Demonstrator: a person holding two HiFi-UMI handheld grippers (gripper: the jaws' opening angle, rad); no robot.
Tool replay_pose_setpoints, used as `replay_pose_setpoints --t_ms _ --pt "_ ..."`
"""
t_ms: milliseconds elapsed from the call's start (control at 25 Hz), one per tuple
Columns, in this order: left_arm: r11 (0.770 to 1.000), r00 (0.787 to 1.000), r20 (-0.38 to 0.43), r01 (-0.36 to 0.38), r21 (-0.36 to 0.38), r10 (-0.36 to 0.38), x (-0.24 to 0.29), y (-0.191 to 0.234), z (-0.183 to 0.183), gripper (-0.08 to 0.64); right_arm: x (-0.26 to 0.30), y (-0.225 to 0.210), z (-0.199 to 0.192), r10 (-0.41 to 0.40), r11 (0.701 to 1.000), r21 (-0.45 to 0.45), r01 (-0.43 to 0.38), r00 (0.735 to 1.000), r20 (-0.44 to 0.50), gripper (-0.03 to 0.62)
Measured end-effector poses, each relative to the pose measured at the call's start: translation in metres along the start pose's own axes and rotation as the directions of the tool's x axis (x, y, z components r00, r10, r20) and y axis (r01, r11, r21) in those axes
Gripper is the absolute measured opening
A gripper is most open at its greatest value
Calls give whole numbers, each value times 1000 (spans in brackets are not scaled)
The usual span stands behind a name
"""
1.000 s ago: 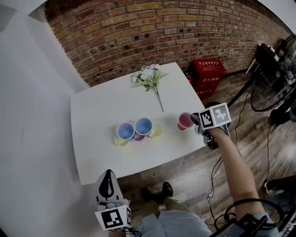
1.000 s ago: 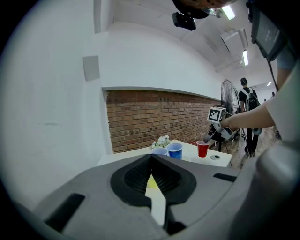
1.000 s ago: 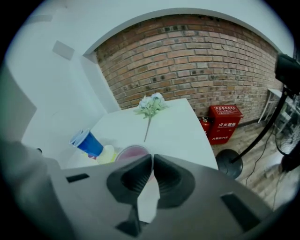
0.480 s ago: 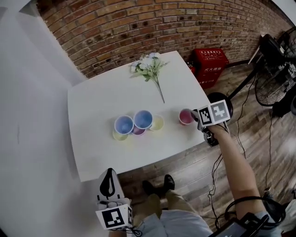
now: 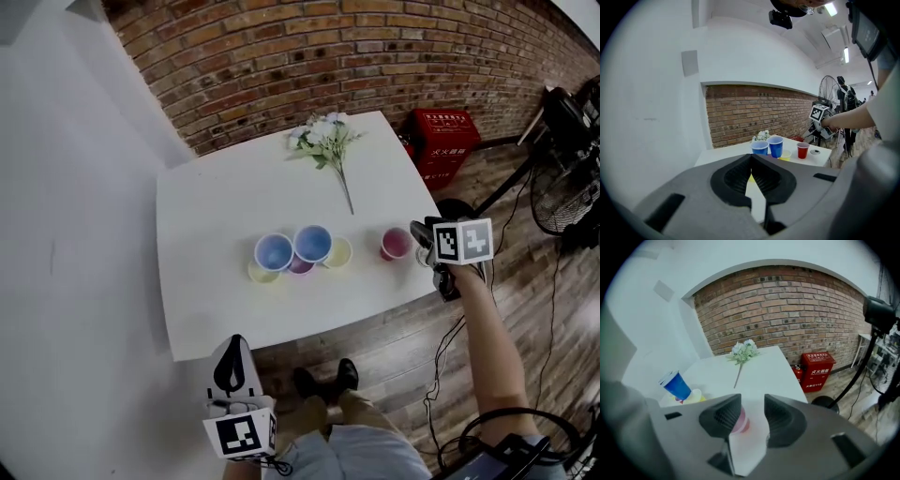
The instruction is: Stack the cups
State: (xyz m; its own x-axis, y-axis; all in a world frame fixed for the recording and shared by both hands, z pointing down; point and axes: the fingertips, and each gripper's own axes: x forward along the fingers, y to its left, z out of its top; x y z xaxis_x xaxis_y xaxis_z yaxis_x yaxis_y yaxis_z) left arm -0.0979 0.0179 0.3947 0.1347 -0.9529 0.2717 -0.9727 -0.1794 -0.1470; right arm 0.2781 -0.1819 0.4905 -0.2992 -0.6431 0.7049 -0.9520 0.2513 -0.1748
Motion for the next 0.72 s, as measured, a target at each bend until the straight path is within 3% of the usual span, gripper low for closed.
replay_pose_setpoints --t_ms 160,320,440,560,720 --pt "1000 1000 17 -9 -1 9 -1 5 7 9 -25 8 18 -3 1000 -8 4 995 105 114" --pt "1000 999 33 -17 -7 18 -4 13 14 9 -46 59 8 80 996 -62 -70 981 178 27" --pt "1000 999 44 -25 -13 25 -7 17 16 9 -33 98 -30 125 988 -110 -112 985 119 6" --pt "1000 999 45 -29 -8 29 -9 20 17 9 -2 117 -70 128 987 -98 -124 991 37 6" --pt "999 999 30 -35 -5 35 -12 23 12 9 30 131 -83 126 989 -81 -124 992 21 6"
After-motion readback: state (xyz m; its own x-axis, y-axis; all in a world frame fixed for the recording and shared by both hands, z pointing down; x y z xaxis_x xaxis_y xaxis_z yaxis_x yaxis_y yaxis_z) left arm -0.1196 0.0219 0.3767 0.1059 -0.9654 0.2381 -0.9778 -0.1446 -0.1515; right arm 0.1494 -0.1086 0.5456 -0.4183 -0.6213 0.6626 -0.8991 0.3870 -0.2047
